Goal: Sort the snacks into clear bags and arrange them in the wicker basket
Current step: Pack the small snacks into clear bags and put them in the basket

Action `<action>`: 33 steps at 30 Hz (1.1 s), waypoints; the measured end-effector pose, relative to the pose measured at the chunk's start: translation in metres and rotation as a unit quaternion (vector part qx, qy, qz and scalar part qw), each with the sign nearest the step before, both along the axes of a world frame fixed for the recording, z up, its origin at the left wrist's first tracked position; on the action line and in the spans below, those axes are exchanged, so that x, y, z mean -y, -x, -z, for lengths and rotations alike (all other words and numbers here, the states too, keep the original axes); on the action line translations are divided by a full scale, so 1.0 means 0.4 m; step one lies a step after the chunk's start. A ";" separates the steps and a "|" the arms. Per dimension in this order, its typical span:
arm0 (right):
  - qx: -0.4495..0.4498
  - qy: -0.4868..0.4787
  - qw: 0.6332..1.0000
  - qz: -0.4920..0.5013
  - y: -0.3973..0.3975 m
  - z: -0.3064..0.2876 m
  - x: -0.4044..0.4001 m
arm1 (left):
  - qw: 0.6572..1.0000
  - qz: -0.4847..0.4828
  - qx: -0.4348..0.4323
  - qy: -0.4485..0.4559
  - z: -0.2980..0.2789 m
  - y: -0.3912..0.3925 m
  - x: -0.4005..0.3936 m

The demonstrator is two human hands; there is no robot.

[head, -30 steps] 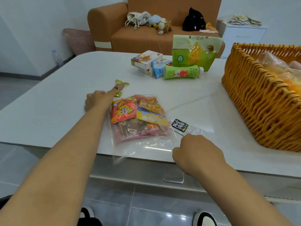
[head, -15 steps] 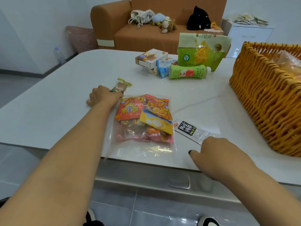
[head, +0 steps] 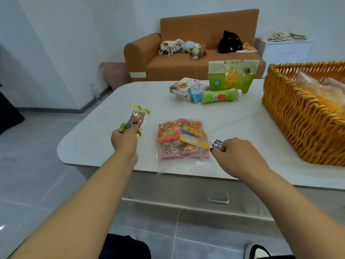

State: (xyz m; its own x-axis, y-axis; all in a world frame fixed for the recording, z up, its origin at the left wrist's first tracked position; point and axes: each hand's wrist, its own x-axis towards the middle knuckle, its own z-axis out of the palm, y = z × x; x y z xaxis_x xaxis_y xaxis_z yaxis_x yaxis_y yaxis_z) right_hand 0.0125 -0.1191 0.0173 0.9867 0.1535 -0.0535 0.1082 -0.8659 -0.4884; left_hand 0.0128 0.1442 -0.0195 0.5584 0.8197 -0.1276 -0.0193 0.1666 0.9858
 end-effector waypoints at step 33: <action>-0.383 -0.569 0.706 0.179 0.152 0.108 -0.059 | 0.797 0.303 -0.148 -0.501 0.041 0.230 0.124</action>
